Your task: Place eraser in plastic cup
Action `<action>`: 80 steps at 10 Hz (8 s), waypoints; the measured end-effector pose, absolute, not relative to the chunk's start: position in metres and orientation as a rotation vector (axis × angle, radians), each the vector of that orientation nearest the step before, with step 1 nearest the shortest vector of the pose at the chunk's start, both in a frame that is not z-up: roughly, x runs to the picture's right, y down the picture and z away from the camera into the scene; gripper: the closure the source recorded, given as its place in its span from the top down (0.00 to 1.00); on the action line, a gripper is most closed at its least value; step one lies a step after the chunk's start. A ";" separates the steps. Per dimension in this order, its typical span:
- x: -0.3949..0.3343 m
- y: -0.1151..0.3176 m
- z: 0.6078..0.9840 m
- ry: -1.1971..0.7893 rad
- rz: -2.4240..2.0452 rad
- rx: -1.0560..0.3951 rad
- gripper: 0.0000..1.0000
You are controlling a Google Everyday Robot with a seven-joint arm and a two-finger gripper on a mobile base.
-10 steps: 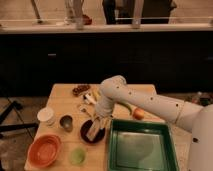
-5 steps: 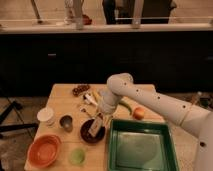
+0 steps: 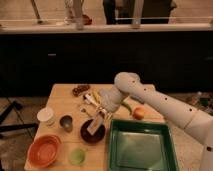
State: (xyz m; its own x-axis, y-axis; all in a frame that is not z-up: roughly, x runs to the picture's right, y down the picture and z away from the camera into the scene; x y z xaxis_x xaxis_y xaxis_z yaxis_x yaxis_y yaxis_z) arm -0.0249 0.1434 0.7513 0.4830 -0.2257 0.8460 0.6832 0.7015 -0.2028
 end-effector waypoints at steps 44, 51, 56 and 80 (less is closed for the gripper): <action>-0.118 0.230 0.648 -1.593 -0.781 -0.928 0.15; -0.123 0.247 0.661 -1.631 -0.725 -1.017 0.15; -0.121 0.249 0.664 -1.652 -0.682 -1.072 0.15; -0.121 0.249 0.670 -1.667 -0.666 -1.073 0.80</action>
State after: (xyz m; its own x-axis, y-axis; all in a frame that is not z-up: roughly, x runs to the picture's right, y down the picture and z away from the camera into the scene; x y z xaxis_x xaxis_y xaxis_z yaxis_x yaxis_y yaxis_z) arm -0.1210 0.2486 0.6700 -0.1035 0.3360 0.9362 0.8887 0.4539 -0.0646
